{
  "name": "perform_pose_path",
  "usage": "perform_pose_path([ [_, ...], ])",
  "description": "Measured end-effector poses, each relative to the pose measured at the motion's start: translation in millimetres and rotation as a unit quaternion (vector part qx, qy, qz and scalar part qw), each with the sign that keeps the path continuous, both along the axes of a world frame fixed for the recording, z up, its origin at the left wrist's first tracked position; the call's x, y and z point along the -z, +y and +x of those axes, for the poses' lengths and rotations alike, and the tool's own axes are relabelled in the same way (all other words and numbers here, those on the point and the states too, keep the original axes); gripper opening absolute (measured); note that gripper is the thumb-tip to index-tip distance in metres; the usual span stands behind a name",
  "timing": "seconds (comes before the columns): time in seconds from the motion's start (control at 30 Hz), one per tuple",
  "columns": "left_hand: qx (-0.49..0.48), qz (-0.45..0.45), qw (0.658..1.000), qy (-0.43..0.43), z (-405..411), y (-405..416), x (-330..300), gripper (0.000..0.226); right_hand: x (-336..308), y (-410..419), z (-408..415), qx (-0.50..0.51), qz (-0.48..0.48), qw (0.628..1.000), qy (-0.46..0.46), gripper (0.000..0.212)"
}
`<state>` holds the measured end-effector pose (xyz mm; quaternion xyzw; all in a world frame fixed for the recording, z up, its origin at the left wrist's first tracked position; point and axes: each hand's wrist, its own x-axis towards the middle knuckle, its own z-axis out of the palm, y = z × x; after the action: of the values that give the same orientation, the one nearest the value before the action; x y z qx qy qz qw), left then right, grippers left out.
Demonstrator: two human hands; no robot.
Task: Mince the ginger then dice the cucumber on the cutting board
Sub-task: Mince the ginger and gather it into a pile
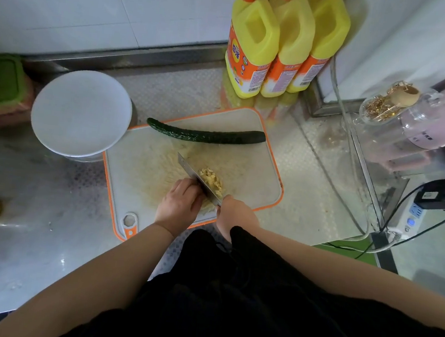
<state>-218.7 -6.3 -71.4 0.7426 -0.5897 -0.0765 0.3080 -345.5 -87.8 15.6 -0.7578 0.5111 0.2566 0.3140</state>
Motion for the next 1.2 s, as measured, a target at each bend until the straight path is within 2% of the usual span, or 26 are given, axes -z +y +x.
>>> perform_pose_path([
  [0.17, -0.002, 0.009, 1.000, -0.004, -1, 0, -2, 0.023, 2, -3, -2, 0.003, -0.023, 0.999, -0.026, 0.030],
  [0.37, 0.016, 0.007, 1.000, -0.009, -3, 3, -5, 0.021, 4, -21, -10, 0.019, 0.023, 0.997, -0.071, 0.037],
  [0.5, 0.029, 0.049, 0.998, -0.023, -5, 4, 3, 0.042, 6, -24, -9, 0.003, 0.035, 0.998, -0.060, 0.038],
  [0.57, 0.024, 0.055, 0.997, -0.039, -6, 2, 4, 0.045, 7, -25, -8, -0.003, 0.036, 0.998, -0.055, 0.038],
  [0.73, -0.009, 0.075, 0.996, -0.057, -13, -2, 0, 0.037, 5, -24, -7, -0.021, 0.024, 0.998, -0.053, 0.037],
  [0.97, -0.035, 0.115, 0.992, -0.041, -16, -4, -5, 0.032, 3, -26, -5, -0.036, 0.020, 0.998, -0.043, 0.037],
  [1.2, -0.008, 0.072, 0.996, -0.042, -9, 2, -2, 0.035, -6, -29, -9, -0.020, 0.009, 0.998, -0.059, 0.034],
])
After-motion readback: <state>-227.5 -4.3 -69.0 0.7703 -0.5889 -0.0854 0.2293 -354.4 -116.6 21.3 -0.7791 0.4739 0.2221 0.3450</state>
